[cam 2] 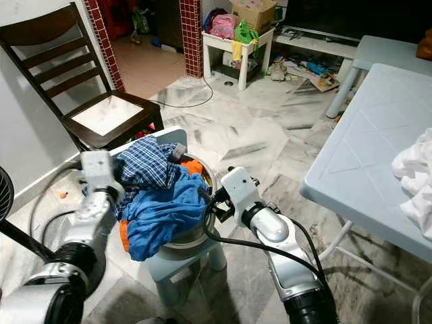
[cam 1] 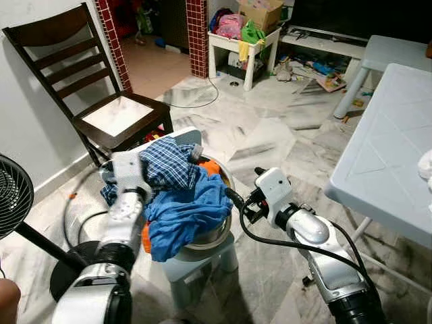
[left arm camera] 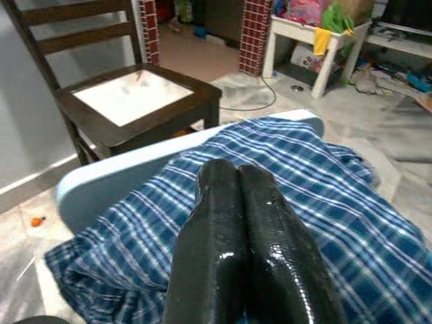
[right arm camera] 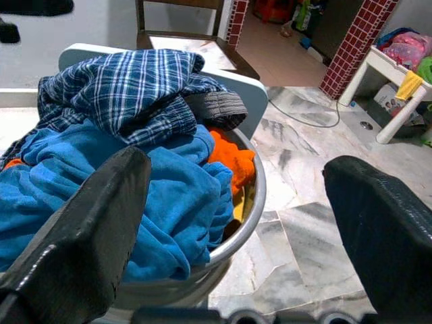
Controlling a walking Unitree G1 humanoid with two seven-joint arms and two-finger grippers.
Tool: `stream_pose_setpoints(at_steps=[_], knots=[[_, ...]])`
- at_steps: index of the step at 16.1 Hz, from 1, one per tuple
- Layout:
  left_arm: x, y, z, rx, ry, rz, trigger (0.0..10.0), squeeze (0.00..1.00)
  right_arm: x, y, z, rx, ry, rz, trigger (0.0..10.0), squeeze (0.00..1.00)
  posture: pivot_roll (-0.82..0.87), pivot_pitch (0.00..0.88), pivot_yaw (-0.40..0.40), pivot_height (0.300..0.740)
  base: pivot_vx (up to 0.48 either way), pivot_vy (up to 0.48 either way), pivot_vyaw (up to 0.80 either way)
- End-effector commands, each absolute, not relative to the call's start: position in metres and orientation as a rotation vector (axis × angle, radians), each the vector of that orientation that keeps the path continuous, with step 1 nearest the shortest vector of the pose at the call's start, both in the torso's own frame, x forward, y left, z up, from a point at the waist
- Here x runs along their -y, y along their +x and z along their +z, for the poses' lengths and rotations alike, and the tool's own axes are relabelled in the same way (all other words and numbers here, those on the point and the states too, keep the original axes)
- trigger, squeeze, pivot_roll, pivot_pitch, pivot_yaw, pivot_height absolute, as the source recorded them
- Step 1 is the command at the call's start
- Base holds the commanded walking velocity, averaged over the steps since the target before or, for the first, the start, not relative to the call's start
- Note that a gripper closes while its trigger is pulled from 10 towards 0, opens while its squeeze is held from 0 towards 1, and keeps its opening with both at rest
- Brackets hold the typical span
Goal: Hang hanger
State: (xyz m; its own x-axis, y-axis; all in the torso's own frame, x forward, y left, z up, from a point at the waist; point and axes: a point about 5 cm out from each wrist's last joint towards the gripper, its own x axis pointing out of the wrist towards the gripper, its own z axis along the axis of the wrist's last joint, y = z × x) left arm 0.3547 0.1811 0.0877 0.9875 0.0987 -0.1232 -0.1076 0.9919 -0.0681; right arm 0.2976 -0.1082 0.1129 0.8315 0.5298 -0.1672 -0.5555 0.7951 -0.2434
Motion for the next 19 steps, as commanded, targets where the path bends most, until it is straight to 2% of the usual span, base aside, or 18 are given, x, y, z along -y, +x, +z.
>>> stream_pose_setpoints(at_steps=[1,7,14,19], knots=[[-0.186,0.354,0.087,-0.127,-0.097,0.108,10.0,1.00,0.106,0.295,0.115,-0.078,-0.285,0.591,10.0,0.00,-0.07,0.051,0.026,0.740,0.000,0.000,0.00],[-0.179,0.364,0.091,-0.179,-0.205,0.056,10.0,1.00,0.116,0.277,0.114,-0.096,-0.290,0.569,10.0,0.00,-0.13,0.119,0.039,0.740,0.000,0.000,0.00],[-0.178,0.373,0.099,-0.214,-0.274,0.073,10.0,1.00,0.120,0.267,0.119,-0.108,-0.299,0.556,10.0,0.00,-0.16,0.149,0.045,0.740,0.000,0.000,0.00],[-0.171,0.367,0.085,-0.294,-0.320,0.098,10.0,1.00,0.121,0.264,0.121,-0.119,-0.302,0.558,10.0,0.00,-0.16,0.157,0.044,0.740,0.000,0.000,0.00]])
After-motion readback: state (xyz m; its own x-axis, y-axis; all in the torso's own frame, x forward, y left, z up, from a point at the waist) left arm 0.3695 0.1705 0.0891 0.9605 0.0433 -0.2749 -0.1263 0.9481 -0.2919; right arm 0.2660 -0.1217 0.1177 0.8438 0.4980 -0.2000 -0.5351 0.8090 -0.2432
